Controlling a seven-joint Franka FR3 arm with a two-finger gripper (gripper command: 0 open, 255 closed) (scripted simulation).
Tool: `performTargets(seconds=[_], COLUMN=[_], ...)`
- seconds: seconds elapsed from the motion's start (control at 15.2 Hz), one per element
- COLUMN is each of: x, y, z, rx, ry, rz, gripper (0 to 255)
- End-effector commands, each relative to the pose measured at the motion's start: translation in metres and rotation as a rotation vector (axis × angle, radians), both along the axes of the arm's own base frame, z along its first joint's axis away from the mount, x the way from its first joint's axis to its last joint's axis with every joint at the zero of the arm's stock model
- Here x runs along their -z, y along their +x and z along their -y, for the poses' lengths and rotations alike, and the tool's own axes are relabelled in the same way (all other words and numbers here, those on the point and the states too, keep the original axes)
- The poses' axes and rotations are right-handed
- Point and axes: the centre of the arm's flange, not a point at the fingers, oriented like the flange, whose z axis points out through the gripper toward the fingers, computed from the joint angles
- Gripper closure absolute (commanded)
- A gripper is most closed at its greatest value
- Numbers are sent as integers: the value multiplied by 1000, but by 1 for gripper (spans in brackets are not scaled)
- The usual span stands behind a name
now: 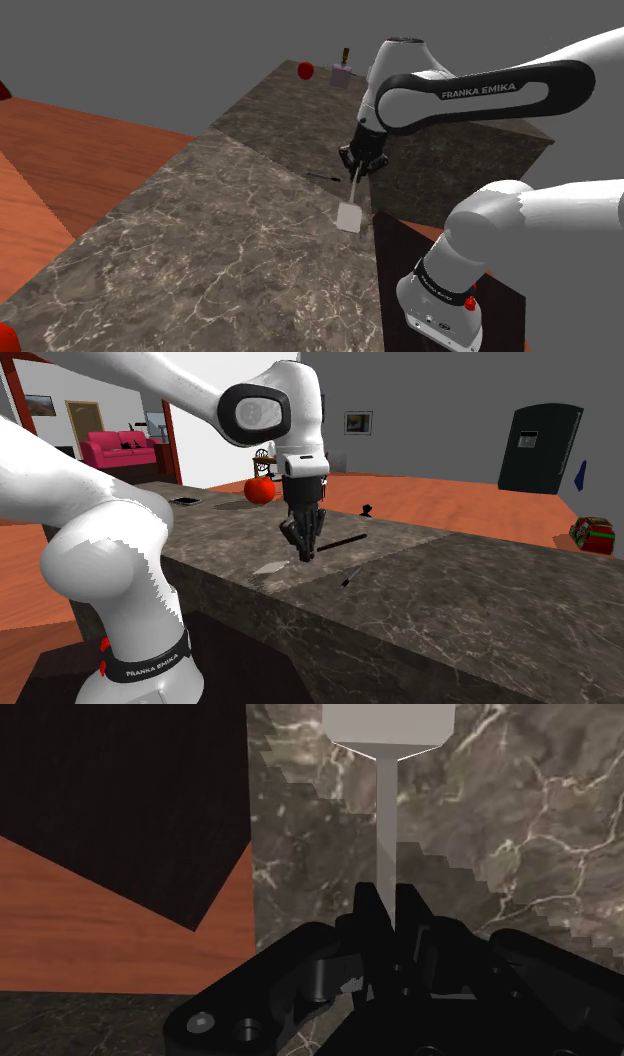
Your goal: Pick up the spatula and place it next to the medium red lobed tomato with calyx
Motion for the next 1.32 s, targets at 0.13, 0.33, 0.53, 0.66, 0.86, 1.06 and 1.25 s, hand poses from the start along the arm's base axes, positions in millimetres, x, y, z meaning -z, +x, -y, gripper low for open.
performTargets(seconds=[0.13, 0.33, 0.53, 0.66, 0.86, 1.06, 1.25], x=[-22, -38, -54, -64, -80, -96, -112], y=[0, 0, 0, 0, 0, 0, 0], z=[1, 1, 1, 1, 1, 1, 1], rx=[0, 0, 0, 0, 0, 0, 0], ry=[0, 0, 0, 0, 0, 0, 0], rz=[0, 0, 0, 0, 0, 0, 0], gripper=[255, 255, 255, 255, 255, 255, 255])
